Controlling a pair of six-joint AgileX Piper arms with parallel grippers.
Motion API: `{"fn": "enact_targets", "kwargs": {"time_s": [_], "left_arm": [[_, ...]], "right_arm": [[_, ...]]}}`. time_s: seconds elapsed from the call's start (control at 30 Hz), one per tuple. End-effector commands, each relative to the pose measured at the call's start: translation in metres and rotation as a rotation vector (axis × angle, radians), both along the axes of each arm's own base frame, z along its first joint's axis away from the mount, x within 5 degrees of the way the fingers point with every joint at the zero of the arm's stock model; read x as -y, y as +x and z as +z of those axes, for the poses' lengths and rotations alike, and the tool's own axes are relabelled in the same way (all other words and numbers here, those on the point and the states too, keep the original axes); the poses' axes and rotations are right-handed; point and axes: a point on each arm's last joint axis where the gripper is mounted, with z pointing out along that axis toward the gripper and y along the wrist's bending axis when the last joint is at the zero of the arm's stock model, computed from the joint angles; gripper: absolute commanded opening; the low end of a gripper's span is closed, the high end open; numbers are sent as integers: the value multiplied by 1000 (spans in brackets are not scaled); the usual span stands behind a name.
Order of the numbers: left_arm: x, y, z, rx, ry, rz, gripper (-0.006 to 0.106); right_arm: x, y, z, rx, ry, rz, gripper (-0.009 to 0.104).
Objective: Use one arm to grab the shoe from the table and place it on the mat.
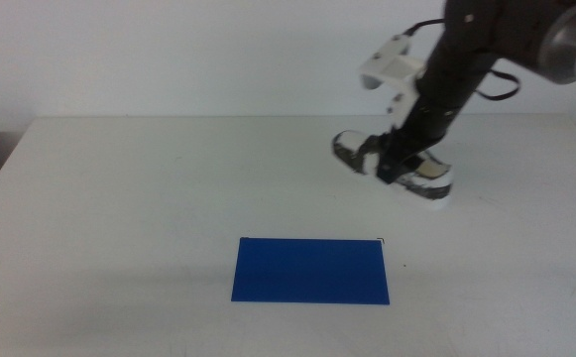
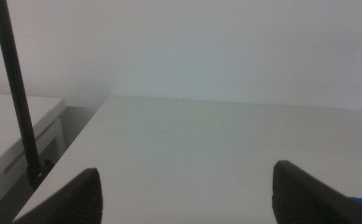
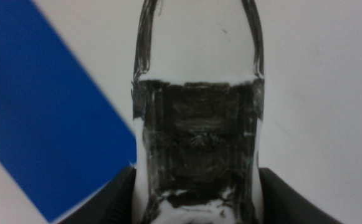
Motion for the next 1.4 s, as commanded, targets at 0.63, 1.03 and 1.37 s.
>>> {"fn": "enact_targets", "kwargs": {"time_s": [0.63, 1.03, 1.37], "left_arm": [[1, 0, 6, 82, -3, -14, 94], [1, 0, 6, 82, -3, -14, 94], [1, 0, 6, 82, -3, -14, 94]], "right_arm": [[-107, -67, 40, 121, 53, 268, -4], [-107, -68, 40, 131, 23, 279, -4], [-107, -68, 39, 168, -26, 408, -4]]}}
